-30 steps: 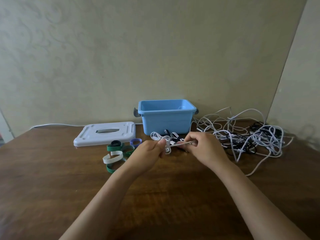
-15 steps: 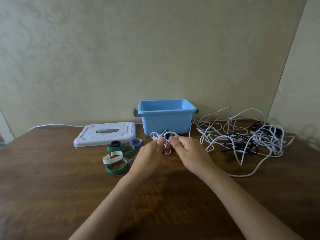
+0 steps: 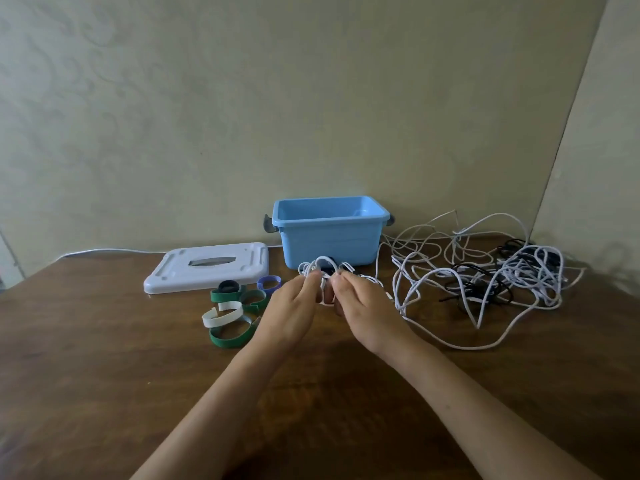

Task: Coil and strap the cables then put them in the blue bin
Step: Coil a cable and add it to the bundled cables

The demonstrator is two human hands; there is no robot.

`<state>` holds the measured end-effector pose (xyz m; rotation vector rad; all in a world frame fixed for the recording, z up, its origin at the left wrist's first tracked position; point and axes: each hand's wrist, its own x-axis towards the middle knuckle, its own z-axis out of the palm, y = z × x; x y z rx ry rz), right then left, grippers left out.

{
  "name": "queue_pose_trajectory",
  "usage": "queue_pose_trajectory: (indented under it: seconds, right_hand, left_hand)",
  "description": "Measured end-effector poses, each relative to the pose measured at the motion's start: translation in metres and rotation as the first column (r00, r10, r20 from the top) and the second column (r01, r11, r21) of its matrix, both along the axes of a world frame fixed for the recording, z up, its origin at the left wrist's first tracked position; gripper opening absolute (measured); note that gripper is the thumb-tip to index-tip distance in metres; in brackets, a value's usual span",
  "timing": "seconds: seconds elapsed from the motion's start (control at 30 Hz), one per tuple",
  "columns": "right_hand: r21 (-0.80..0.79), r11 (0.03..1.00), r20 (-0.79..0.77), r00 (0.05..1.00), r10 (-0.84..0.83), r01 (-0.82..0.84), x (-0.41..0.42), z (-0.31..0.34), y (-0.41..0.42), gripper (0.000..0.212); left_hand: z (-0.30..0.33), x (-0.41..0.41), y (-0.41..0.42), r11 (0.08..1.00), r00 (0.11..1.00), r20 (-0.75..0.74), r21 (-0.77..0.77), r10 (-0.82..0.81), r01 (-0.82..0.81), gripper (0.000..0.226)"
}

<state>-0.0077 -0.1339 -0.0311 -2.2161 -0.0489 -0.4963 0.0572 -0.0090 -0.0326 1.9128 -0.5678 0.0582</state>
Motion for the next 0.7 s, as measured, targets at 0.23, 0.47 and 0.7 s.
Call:
queue_pose_trajectory:
  seconds: [0.23,0.47,0.7]
  right_hand:
    - [-0.034,0.999,-0.053,0.998,0.026,-0.028,-0.002,0.000,-0.002,0.042]
    - [-0.273,0.956,-0.138,0.988,0.074,-0.110,-0.003,0.002,-0.003,0.031]
    - [-0.435,0.900,-0.076,0.996,-0.042,0.005,-0.003,0.005,-0.020,0.025]
  left_hand:
    - [0.000,-0.010,-0.003,0.994,0.989,-0.101,0.005,-0.111,0.112,0.061]
    - [-0.002,-0.011,-0.003,0.995,0.994,-0.044,0.002,-0.098,0.098,0.055]
    - [0.003,0.001,-0.001,0.988,0.998,0.012,-0.140,0.067,-0.065,0.059]
